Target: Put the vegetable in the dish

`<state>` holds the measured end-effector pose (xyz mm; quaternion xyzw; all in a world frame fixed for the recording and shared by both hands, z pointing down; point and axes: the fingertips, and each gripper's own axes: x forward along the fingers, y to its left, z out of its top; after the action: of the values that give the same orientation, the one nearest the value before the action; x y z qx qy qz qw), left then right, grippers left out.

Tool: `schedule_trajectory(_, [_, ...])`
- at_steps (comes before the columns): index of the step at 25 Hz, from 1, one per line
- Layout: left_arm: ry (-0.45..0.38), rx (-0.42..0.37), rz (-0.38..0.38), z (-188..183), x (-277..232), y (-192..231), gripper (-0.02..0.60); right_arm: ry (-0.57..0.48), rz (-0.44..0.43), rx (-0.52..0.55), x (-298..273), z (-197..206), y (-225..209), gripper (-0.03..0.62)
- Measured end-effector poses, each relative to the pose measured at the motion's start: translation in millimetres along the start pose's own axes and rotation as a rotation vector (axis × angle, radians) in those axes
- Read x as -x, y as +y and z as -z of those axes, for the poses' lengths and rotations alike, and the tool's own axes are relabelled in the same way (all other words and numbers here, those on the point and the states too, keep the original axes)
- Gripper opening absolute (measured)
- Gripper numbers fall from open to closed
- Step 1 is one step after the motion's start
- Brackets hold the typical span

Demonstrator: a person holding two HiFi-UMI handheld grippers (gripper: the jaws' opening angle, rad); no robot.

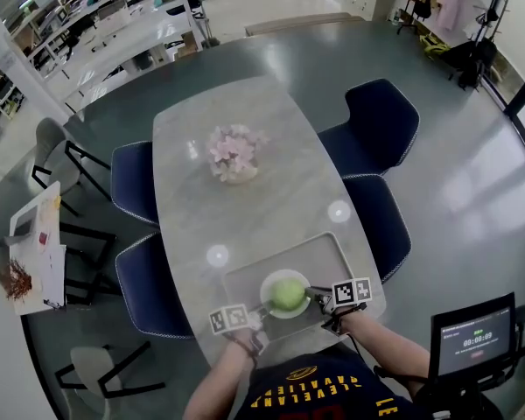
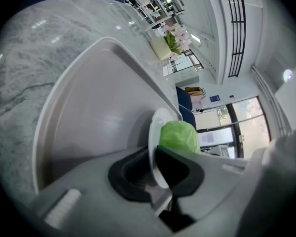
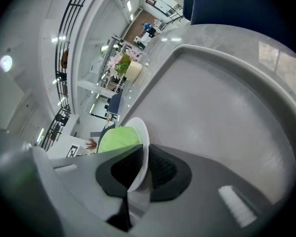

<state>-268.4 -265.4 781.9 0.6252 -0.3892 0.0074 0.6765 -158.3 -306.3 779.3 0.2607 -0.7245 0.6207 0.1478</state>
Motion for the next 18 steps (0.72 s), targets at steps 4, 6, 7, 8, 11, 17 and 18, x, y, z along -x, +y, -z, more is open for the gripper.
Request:
schedule_trajectory(4, [-0.002,0.013,-0.018,1.0,-2.7,4.0,0.040,0.005,0.018,0.003,-1.7,0.1,-3.5,0.038])
schedule_trajectory(6, [-0.002,0.014,-0.035,0.2,-3.2,5.0,0.040,0.007,0.028,0.007,-2.6,-0.7,-4.4,0.038])
schedule_trajectory(7, [0.000,0.012,-0.050,-0.4,-3.0,5.7,0.041,0.010,0.034,0.011,-3.0,-0.9,-4.3,0.038])
schedule_trajectory(8, [0.002,0.007,-0.068,-0.9,-2.6,6.3,0.043,0.014,0.042,0.016,-3.4,-0.9,-4.1,0.038])
schedule_trajectory(11, [0.009,-0.004,-0.117,-1.7,-2.8,6.9,0.049,0.029,0.070,0.022,-3.5,-0.4,-4.9,0.034])
schedule_trajectory(17, [0.009,-0.029,-0.167,-2.7,-1.9,5.8,0.057,0.012,0.121,0.025,-1.0,-1.0,-4.8,0.037])
schedule_trajectory(18, [0.006,-0.042,-0.182,-3.0,-1.5,6.0,0.060,0.009,0.130,0.032,-0.7,-0.7,-4.9,0.037])
